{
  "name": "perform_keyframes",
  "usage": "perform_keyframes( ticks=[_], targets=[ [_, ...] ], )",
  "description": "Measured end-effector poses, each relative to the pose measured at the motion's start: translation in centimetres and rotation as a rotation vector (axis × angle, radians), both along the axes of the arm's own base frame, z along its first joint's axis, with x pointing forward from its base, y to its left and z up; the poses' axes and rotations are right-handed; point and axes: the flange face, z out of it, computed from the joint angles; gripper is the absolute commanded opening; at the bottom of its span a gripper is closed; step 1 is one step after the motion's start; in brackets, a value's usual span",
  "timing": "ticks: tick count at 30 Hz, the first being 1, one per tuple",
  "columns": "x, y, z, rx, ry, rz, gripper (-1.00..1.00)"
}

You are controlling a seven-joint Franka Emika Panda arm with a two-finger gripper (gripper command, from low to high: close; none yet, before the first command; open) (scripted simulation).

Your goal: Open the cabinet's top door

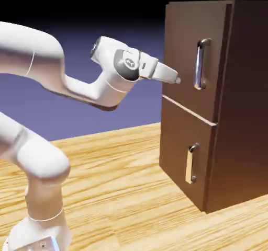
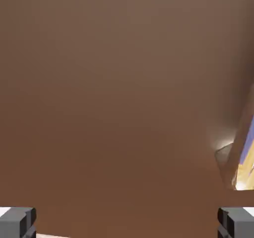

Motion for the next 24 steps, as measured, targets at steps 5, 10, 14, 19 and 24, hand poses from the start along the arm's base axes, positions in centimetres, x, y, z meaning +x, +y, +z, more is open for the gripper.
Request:
perform_keyframes(
  ticks=[5, 10, 14, 19, 24],
  targets=[
    [-0.3, -0.8, 0.7, 0.01, -0.072, -0.003, 0.0],
    [-0.4, -1.9, 1.1, 0.026, -0.146, -0.005, 0.0],
    [-0.3, -3.0, 1.2, 0.042, -0.204, -0.005, 0.0],
    [0.0, -4.7, 1.1, 0.066, -0.277, -0.003, 0.0],
    [0.6, -6.5, 0.8, 0.094, -0.348, 0.003, 0.0]
  ],
)
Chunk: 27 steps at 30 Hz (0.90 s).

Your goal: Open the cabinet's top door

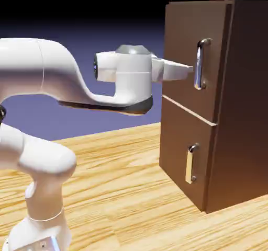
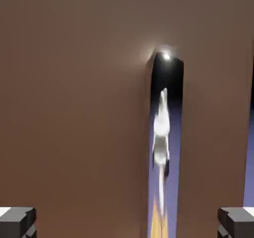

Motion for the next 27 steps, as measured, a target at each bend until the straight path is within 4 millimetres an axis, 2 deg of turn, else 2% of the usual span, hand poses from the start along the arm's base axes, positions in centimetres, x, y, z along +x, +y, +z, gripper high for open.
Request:
perform_keyframes(
  ticks=[3, 7, 8, 10, 14, 18, 27],
  targets=[
    [0.5, -1.2, -0.3, 0.017, -0.041, 0.007, 0.0],
    [4.5, -1.0, -0.3, 0.019, -0.042, 0.008, 0.0],
    [5.5, -0.9, -0.3, 0.017, -0.042, 0.008, -1.0],
    [5.5, -0.9, -0.3, 0.017, -0.042, 0.008, -1.0],
    [3.2, 0.2, -0.3, 0.016, -0.043, -0.072, -1.0],
    [2.5, 0.6, -0.3, 0.014, -0.043, -0.095, -1.0],
    [-1.2, 3.0, -0.3, 0.012, -0.044, -0.232, -1.0]
  ],
)
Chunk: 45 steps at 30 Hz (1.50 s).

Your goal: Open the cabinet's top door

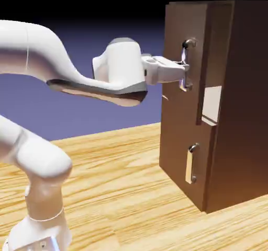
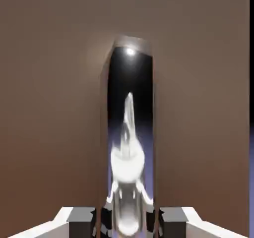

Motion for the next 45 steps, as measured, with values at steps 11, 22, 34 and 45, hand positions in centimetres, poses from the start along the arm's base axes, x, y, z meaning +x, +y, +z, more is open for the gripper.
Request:
perform_keyframes(
  ticks=[11, 22, 34, 45],
  targets=[
    [-4.2, 3.9, 0.0, 0.0, 0.0, -0.177, -1.0],
    [-8.4, 9.4, 0.0, 0.0, -0.001, -0.39, -1.0],
    [-12.1, 18.8, 0.0, 0.0, -0.001, -0.702, -1.0],
    [-12.7, 28.9, 0.0, 0.001, -0.001, -1.015, -1.0]
  ],
)
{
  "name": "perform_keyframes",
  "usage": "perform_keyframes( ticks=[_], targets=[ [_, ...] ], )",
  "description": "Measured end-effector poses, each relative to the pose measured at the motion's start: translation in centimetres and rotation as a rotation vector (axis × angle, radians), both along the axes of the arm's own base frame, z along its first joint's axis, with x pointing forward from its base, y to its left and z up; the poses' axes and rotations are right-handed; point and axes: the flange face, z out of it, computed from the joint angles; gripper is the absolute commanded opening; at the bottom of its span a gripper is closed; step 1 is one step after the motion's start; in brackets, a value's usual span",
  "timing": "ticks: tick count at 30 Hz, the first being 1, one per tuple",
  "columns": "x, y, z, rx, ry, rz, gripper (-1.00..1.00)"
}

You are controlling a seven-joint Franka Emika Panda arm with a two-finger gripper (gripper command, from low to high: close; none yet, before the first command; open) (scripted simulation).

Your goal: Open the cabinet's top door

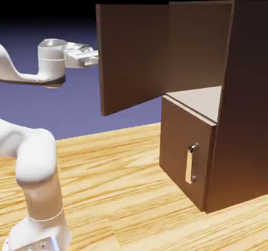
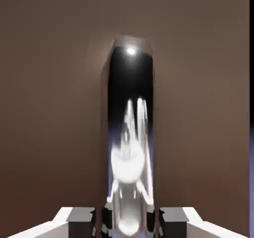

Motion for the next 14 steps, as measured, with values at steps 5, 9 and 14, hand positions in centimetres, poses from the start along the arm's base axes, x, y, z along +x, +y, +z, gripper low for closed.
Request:
perform_keyframes(
  ticks=[5, 9, 14],
  targets=[
    [0.6, 3.9, 0.0, 0.0, 0.0, -0.121, -1.0],
    [1.3, 6.6, 0.0, 0.0, 0.0, -0.208, -1.0],
    [2.5, 9.7, 0.0, 0.0, 0.0, -0.311, -1.0]
  ],
)
